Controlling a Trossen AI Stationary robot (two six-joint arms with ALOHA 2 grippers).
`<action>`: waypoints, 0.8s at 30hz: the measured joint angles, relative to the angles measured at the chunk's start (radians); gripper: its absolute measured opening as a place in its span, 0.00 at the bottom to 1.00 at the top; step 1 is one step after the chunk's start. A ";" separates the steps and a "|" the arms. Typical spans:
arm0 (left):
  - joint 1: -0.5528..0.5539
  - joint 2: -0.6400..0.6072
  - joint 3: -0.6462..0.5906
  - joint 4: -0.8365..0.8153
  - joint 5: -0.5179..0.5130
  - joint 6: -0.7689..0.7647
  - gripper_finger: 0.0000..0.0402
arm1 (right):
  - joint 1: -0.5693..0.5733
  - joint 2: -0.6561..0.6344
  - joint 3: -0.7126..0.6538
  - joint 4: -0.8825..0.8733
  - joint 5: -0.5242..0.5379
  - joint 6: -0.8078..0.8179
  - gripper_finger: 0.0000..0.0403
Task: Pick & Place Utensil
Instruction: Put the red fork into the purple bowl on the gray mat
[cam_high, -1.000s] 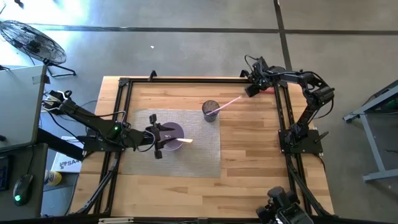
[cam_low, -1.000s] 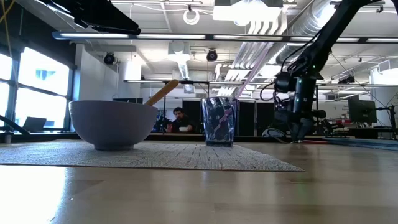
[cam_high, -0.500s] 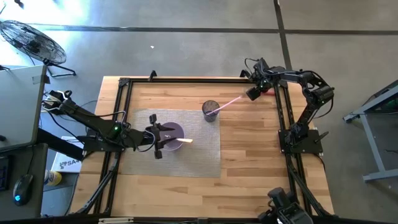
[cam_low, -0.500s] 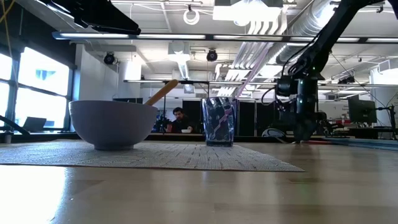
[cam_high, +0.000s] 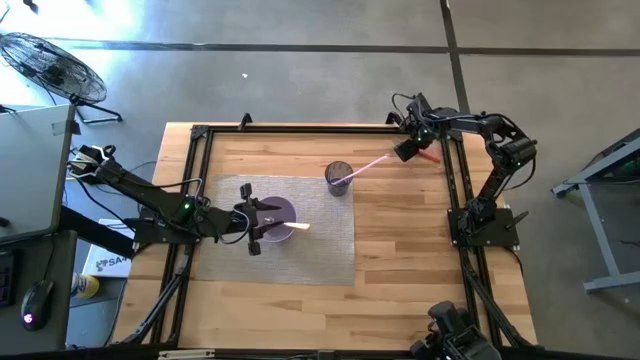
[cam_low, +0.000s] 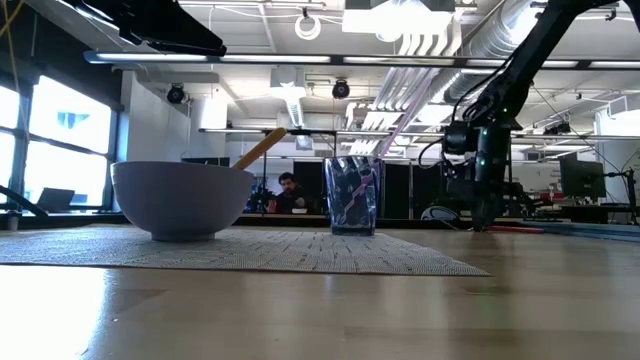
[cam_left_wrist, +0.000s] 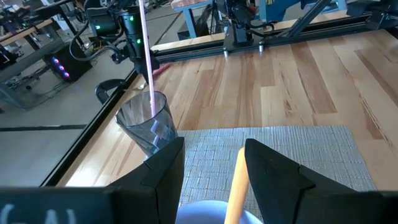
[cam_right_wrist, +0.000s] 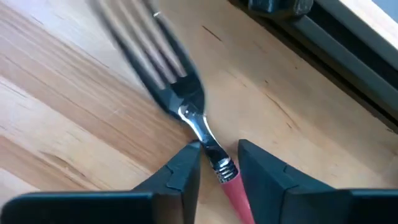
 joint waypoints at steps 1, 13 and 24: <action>0.000 0.000 0.000 0.000 0.000 0.000 0.41 | 0.000 0.000 0.000 0.004 0.000 0.000 0.23; 0.000 0.000 0.000 0.000 0.000 0.000 0.41 | 0.023 0.002 0.000 0.036 -0.032 -0.002 0.12; 0.000 0.000 0.000 0.000 0.000 0.000 0.41 | 0.073 0.003 0.001 0.049 -0.050 0.049 0.10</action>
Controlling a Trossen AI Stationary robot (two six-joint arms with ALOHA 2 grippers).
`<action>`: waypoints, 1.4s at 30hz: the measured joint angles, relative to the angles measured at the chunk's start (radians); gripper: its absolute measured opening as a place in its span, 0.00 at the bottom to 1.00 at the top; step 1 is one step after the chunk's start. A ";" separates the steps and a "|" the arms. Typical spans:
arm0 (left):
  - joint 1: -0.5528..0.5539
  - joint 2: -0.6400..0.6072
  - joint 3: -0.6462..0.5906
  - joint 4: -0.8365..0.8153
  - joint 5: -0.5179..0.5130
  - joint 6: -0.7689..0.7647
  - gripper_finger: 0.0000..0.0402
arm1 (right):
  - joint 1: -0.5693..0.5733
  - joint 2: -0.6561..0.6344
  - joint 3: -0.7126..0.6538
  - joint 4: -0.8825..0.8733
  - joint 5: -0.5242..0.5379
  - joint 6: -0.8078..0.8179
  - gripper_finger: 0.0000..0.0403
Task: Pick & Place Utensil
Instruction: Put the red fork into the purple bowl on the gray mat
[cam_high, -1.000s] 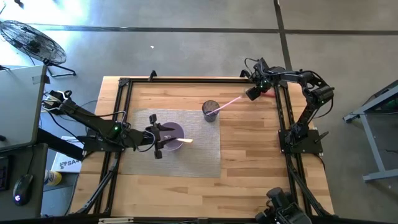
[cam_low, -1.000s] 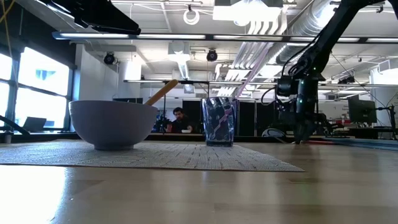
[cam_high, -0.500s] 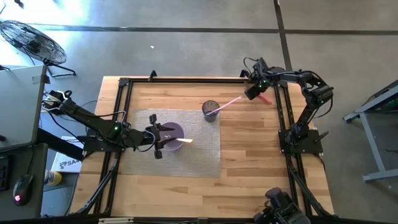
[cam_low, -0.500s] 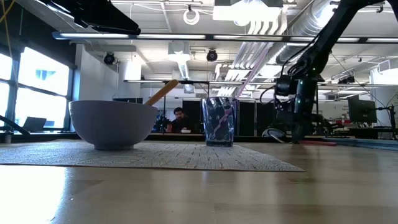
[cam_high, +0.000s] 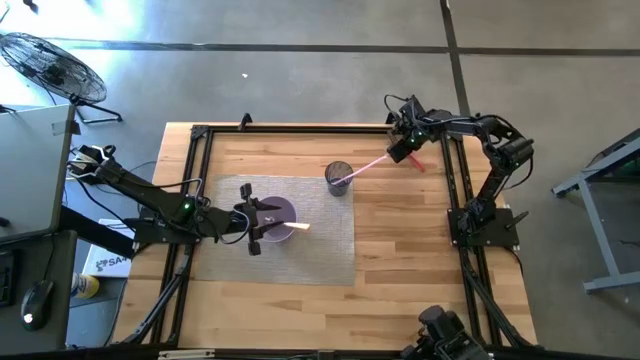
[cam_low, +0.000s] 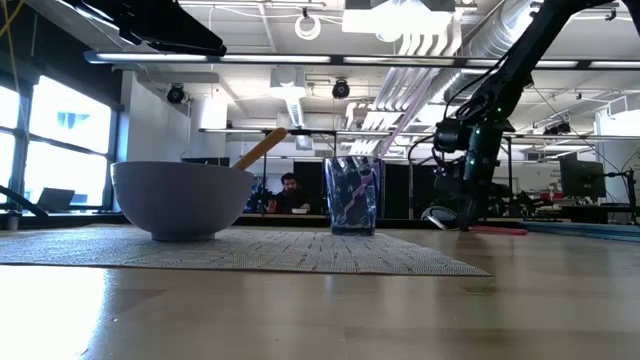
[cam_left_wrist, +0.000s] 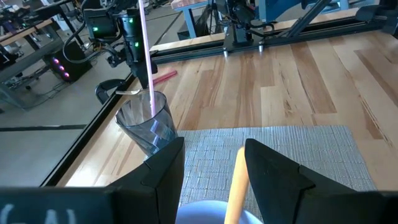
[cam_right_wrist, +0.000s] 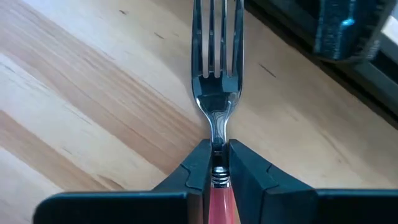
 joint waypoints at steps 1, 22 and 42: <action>0.000 0.000 0.000 0.000 0.000 0.000 0.41 | 0.004 0.000 0.000 -0.001 0.000 0.005 0.09; 0.000 0.000 0.000 0.000 0.000 0.000 0.41 | 0.090 -0.234 0.000 -0.140 0.138 0.074 0.09; 0.000 0.000 0.000 0.000 0.000 0.000 0.41 | 0.434 -0.894 0.000 -0.492 0.322 0.379 0.09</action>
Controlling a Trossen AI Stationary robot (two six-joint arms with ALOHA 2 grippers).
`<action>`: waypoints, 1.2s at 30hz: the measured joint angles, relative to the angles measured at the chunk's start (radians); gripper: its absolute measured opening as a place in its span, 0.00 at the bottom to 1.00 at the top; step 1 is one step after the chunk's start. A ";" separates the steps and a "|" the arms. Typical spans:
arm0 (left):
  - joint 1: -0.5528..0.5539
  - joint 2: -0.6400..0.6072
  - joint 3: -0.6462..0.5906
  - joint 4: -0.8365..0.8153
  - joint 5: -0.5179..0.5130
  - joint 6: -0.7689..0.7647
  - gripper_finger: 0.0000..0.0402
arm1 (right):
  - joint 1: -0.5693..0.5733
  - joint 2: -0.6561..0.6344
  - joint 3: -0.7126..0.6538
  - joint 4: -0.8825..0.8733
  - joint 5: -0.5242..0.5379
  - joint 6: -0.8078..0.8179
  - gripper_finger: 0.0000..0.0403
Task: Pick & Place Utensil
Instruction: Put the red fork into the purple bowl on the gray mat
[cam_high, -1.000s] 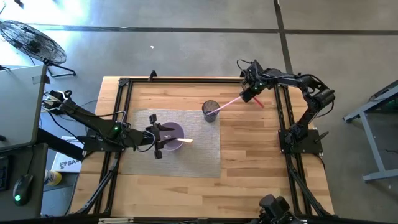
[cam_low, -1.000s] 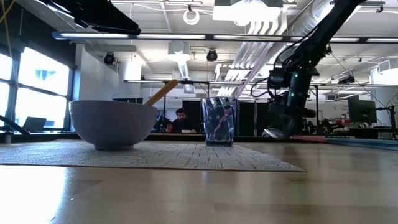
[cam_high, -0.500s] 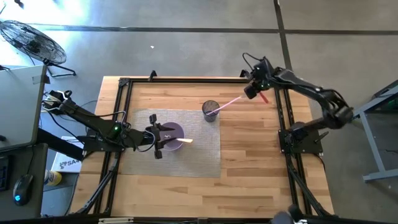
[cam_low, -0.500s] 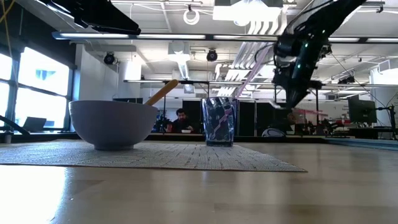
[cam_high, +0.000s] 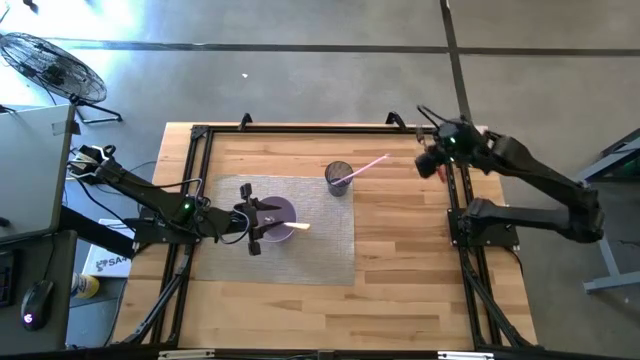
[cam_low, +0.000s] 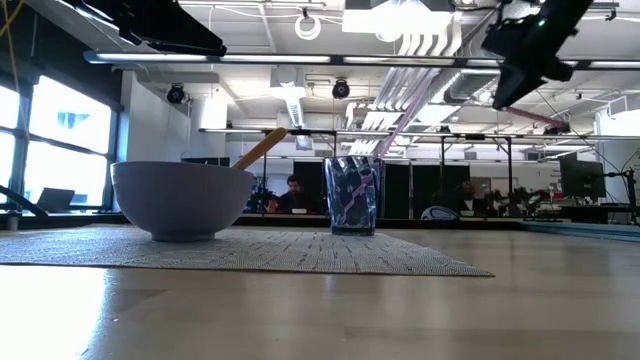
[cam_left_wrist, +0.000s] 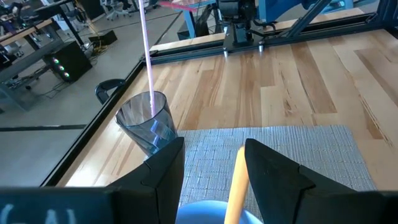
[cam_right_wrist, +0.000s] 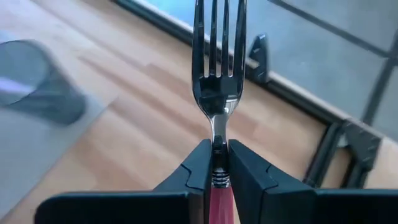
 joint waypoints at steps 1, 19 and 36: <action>0.000 0.000 0.000 0.000 0.000 0.000 0.41 | 0.032 -0.024 0.000 -0.025 0.000 0.028 0.09; 0.000 0.000 0.000 0.000 0.000 0.000 0.41 | 0.687 0.078 0.001 0.085 -0.022 0.381 0.08; 0.000 0.000 0.000 0.000 0.000 0.000 0.41 | 0.787 0.700 0.373 0.303 -0.069 0.211 0.10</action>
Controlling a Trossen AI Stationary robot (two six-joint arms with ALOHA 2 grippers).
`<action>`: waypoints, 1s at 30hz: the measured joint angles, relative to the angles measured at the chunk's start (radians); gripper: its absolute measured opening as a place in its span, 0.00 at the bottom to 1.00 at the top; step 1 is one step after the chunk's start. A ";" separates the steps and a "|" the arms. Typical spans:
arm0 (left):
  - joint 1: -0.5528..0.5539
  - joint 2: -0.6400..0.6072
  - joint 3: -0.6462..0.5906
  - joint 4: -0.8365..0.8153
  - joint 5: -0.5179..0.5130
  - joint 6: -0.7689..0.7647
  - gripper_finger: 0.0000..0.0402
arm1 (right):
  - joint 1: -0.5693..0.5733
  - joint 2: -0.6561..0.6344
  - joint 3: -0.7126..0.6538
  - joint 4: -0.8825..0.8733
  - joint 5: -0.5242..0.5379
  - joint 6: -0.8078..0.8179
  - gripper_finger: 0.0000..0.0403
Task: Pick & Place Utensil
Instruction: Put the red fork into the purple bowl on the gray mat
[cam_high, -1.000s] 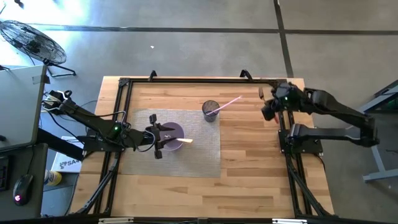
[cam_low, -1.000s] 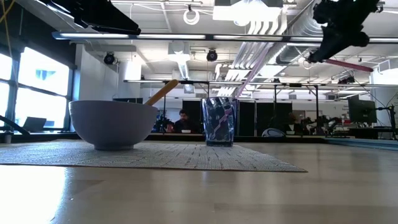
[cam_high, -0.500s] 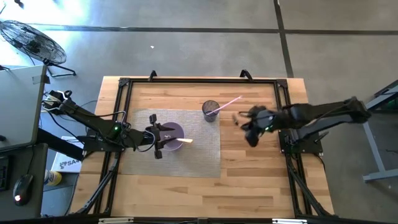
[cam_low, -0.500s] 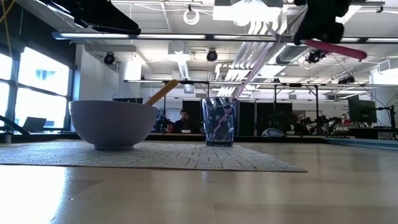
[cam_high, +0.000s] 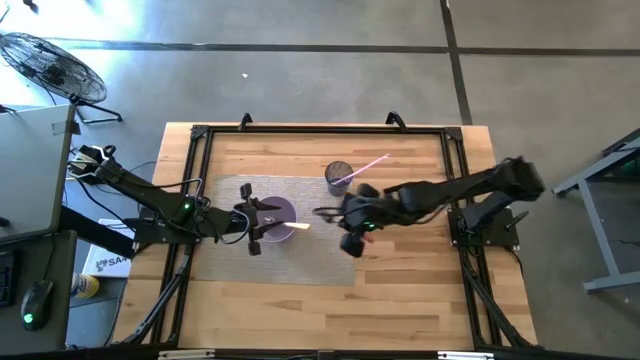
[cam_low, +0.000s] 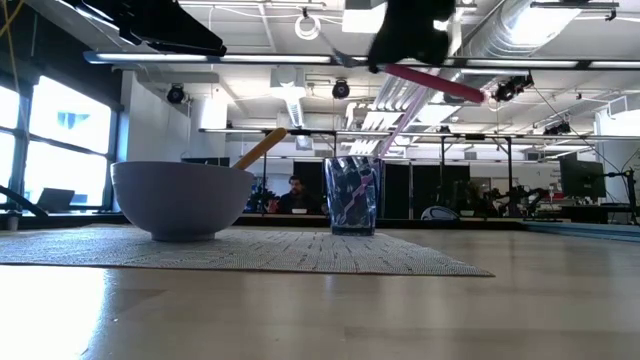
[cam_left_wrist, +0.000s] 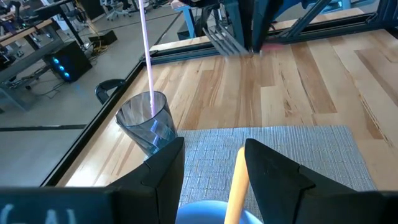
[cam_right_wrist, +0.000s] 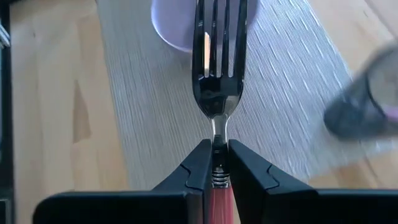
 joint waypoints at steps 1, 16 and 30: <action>0.000 0.000 0.000 0.000 0.000 0.000 0.41 | -0.001 0.038 0.047 -0.016 0.003 -0.023 0.10; 0.000 0.000 0.000 0.000 0.000 0.000 0.41 | -0.154 0.409 0.496 -0.203 0.054 -0.316 0.09; 0.000 0.000 0.000 0.000 0.000 0.000 0.41 | -0.223 0.514 0.497 0.072 -0.125 -0.429 0.09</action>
